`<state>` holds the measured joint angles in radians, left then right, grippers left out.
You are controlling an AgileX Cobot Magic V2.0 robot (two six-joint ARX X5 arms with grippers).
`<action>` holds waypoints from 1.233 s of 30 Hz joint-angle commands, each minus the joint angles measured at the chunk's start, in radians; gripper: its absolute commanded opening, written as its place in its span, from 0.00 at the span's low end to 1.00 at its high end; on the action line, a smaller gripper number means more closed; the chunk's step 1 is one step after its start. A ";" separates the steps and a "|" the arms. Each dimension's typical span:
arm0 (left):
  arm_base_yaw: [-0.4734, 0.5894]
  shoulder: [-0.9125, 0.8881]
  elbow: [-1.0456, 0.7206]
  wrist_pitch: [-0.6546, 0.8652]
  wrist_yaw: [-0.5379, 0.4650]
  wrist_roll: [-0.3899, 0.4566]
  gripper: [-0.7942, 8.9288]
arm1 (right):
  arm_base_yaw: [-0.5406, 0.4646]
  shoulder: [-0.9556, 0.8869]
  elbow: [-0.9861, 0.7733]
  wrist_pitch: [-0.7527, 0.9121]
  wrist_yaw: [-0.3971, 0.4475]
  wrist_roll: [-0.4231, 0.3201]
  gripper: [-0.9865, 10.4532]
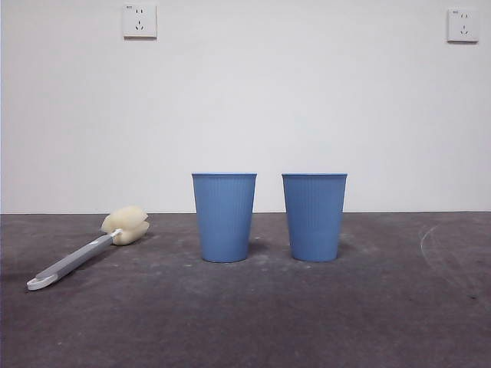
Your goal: Pick up the cup brush,pick up the cup,insert the brush into the cup,clean the cup,put the cup brush back,put the cup back to the fixed position on the table
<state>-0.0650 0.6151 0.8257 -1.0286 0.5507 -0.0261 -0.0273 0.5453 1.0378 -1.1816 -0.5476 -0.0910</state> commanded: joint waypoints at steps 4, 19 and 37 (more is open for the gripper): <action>-0.002 0.061 0.005 0.014 -0.003 0.000 0.73 | 0.002 0.008 0.002 0.006 -0.003 -0.016 0.58; -0.142 0.455 0.011 0.259 -0.365 -0.014 0.72 | 0.002 0.025 0.002 0.005 -0.002 -0.015 0.58; -0.282 0.901 0.015 0.628 -0.604 -0.075 0.72 | 0.002 0.078 0.002 0.003 -0.002 -0.015 0.58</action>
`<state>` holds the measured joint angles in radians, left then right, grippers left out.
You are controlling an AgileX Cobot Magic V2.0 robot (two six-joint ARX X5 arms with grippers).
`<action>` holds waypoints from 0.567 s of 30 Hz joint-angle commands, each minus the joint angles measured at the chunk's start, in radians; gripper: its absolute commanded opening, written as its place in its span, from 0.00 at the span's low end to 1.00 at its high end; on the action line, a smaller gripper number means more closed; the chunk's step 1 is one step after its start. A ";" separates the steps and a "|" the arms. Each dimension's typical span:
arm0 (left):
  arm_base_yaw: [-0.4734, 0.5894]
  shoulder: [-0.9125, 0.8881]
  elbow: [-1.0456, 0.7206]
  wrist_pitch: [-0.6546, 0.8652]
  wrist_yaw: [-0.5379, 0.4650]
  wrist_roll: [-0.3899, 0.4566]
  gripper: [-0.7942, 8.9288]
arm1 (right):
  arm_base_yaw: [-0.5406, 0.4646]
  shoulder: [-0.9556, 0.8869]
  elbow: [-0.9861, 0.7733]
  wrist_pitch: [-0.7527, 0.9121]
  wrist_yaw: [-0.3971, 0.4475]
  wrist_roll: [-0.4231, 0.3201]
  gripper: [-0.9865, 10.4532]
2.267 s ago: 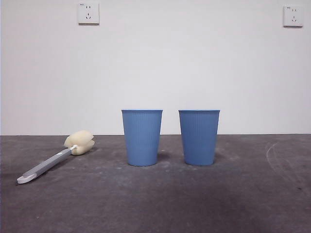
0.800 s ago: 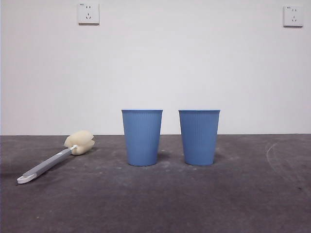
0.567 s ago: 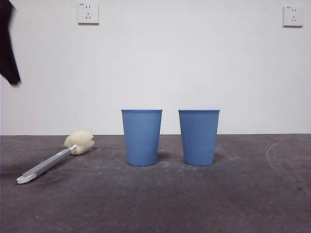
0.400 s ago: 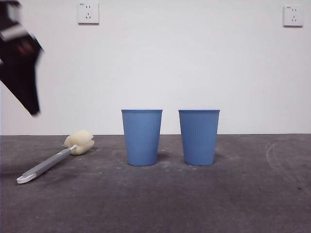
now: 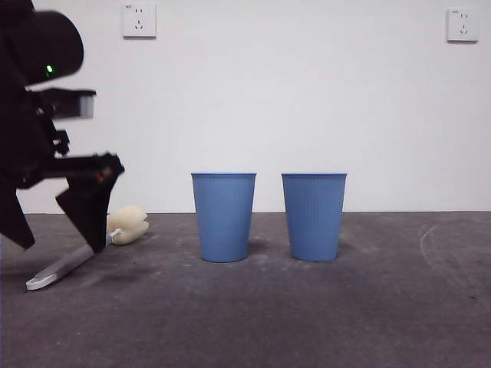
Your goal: Pick up the cup brush,pick up the cup,insert the brush into the cup,clean the cup,put the cup brush back,put the cup back to the fixed position on the table
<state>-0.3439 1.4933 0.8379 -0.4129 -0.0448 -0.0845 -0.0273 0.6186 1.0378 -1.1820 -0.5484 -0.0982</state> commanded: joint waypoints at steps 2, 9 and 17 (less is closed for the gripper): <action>-0.003 0.043 0.003 0.020 -0.010 -0.019 0.72 | 0.002 0.013 0.002 0.005 -0.002 -0.008 0.58; -0.011 0.111 0.003 0.041 -0.012 -0.062 0.67 | 0.002 0.034 0.002 0.005 -0.002 -0.011 0.58; -0.011 0.111 0.003 0.010 0.000 -0.066 0.17 | 0.002 0.033 0.002 0.004 -0.002 -0.011 0.58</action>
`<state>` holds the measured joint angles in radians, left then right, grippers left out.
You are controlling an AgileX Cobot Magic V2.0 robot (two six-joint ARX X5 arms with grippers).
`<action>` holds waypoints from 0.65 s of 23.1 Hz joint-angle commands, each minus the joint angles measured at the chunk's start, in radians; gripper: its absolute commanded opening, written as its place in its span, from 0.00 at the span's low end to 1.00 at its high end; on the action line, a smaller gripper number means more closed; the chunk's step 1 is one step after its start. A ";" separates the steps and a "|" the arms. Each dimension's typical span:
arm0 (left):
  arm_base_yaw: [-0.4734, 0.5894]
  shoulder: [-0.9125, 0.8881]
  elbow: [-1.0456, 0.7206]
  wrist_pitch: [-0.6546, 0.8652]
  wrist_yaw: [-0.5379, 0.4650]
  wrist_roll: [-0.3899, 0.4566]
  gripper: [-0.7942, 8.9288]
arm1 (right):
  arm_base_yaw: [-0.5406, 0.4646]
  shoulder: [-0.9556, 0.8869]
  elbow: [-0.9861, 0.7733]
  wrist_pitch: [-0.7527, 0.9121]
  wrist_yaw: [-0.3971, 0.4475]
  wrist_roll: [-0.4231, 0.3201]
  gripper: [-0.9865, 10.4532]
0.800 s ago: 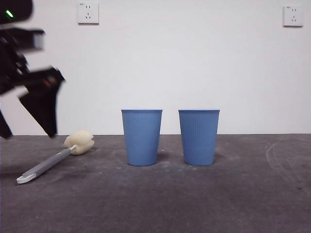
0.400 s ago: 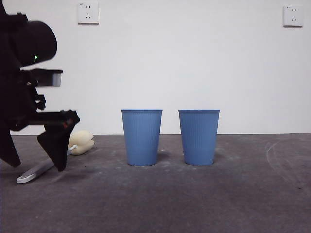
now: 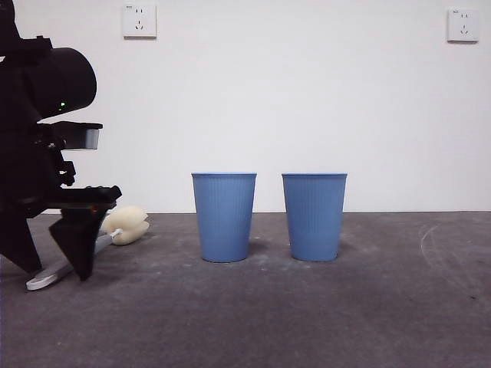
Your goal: Pick up the cup brush,pick up the cup,insert the brush into the cup,clean the cup,put the cup brush back,put the cup back to the fixed position on the table
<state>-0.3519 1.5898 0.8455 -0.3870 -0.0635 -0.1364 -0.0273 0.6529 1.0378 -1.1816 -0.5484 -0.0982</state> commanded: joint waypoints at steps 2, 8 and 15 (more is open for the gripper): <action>-0.003 0.014 -0.005 -0.020 0.021 -0.021 0.17 | 0.002 -0.001 0.002 0.003 -0.002 -0.011 0.58; -0.003 0.013 -0.004 -0.026 0.043 -0.021 0.17 | 0.002 -0.001 0.002 0.002 -0.002 -0.011 0.58; 0.004 -0.008 -0.004 -0.030 0.041 -0.020 0.07 | 0.002 -0.001 0.002 0.003 -0.002 -0.013 0.58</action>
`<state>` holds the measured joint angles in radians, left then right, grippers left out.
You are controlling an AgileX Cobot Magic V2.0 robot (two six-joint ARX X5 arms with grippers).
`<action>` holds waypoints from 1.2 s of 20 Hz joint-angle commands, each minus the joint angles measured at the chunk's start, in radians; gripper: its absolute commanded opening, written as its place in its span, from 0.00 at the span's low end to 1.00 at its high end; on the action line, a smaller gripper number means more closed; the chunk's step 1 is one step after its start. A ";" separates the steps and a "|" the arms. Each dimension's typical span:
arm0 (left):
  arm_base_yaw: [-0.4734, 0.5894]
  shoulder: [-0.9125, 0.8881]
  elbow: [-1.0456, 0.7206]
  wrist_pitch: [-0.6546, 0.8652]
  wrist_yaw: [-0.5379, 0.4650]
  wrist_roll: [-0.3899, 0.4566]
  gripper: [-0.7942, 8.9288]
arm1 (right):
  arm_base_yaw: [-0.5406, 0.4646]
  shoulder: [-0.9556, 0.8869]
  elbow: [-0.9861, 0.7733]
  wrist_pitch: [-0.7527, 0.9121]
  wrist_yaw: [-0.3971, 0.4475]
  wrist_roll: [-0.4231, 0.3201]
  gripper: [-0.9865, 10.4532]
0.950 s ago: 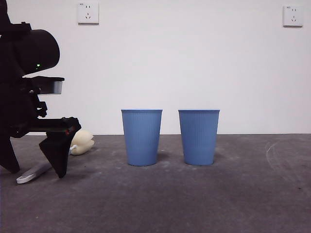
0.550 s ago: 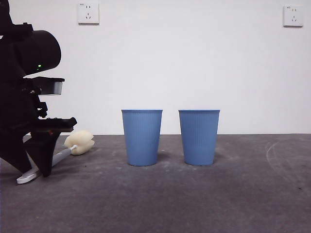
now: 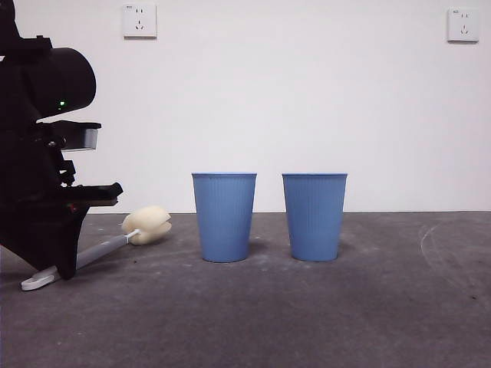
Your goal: Pick up the cup brush,pick up the cup,insert the brush into the cup,clean the cup,put the cup brush back,put the cup back to the fixed position on the table
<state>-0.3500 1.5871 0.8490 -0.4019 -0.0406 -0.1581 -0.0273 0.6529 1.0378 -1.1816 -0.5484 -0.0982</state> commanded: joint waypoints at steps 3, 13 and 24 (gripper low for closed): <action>0.020 -0.069 -0.007 -0.015 0.019 0.005 0.07 | 0.002 -0.001 0.002 0.007 -0.002 -0.016 0.58; 0.063 -0.406 -0.007 -0.164 0.235 0.055 0.07 | 0.002 0.013 -0.007 0.108 -0.002 -0.043 0.58; 0.063 -0.842 -0.007 -0.513 0.460 0.066 0.07 | 0.073 0.059 -0.231 0.515 -0.060 -0.004 0.58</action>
<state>-0.2890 0.7444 0.8490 -0.9195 0.4122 -0.1078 0.0414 0.7067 0.8200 -0.6800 -0.6064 -0.1246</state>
